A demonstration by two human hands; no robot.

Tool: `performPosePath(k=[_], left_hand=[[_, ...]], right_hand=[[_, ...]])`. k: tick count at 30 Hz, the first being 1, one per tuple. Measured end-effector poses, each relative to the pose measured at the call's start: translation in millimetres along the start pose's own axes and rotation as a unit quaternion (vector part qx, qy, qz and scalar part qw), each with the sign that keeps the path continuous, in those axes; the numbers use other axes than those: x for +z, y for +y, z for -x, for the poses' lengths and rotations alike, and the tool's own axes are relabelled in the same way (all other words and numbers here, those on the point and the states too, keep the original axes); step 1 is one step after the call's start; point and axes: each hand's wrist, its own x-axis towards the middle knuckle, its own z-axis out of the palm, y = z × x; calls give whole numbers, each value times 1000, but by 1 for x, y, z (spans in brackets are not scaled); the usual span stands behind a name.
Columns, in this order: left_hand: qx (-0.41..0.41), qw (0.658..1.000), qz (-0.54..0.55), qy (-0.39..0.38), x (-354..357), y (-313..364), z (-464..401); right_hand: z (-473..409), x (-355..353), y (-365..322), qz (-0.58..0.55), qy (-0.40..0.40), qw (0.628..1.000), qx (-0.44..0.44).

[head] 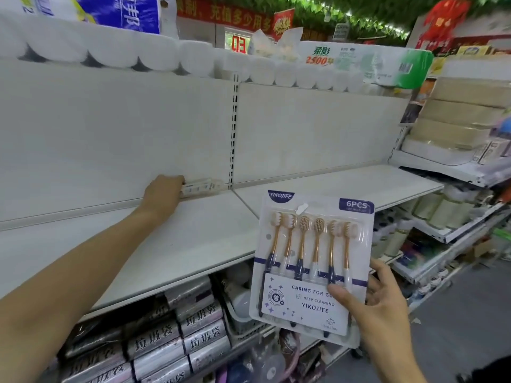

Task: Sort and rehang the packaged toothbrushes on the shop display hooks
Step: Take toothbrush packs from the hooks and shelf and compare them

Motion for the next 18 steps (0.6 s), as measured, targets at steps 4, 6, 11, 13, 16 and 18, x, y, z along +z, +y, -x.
performPosePath(k=[4,6,11,13,16,18], left_hand=[[-22,1000,15,7,-22,15,7],[-32,998,52,7,-38,20,15],[-138,910,387,-54,-76,20,53],[-145,851,499,-76,-89,16,76],[-183,772,603,-84,-108,9,115],[-222,711,665,-61,-119,4,141]], right_hand=[[-16,-3,7,-6,-19,1000,1],[-23,1,9,-5,-35,999,-2],[-34,22,9,-19,-77,997,-17],[-36,34,8,-29,-98,995,-17],[-36,55,8,-31,-142,989,-23],[-33,71,7,-30,-173,984,-29]])
